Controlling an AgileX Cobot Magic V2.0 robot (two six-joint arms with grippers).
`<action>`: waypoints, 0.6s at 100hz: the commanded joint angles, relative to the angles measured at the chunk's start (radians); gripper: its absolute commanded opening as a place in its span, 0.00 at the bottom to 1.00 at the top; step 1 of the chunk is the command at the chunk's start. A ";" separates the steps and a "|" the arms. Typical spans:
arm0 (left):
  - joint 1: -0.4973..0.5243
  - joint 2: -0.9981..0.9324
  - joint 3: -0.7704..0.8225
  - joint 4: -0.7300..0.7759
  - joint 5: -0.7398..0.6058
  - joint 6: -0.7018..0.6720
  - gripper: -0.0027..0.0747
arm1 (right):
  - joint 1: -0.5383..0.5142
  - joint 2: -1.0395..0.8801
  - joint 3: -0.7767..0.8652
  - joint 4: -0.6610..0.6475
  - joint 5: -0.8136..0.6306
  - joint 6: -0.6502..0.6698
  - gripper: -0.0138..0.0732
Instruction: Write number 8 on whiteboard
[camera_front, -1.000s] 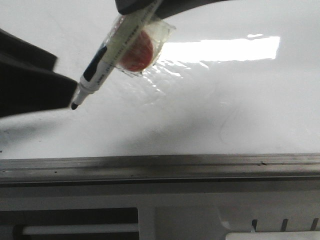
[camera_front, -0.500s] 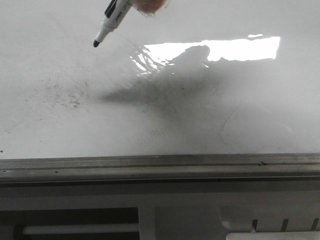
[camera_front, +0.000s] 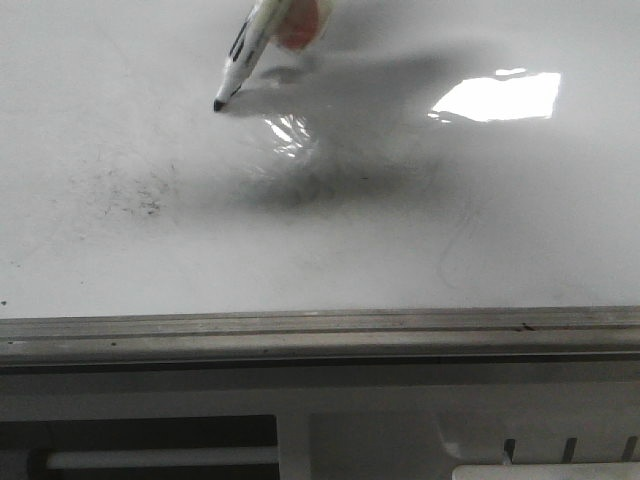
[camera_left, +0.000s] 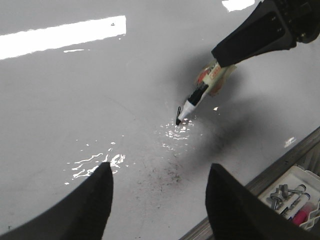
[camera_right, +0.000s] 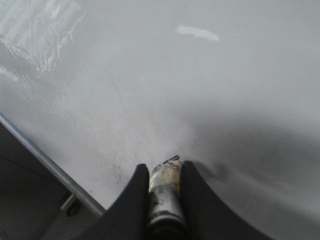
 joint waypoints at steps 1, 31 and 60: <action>-0.004 0.008 -0.033 0.001 -0.077 -0.010 0.53 | -0.003 0.005 -0.026 -0.039 0.001 -0.034 0.11; -0.004 0.008 -0.033 0.003 -0.077 -0.010 0.53 | -0.034 -0.079 -0.024 -0.140 0.173 -0.039 0.11; -0.004 0.008 -0.033 0.006 -0.077 -0.010 0.53 | 0.070 0.006 -0.063 -0.123 0.109 -0.041 0.11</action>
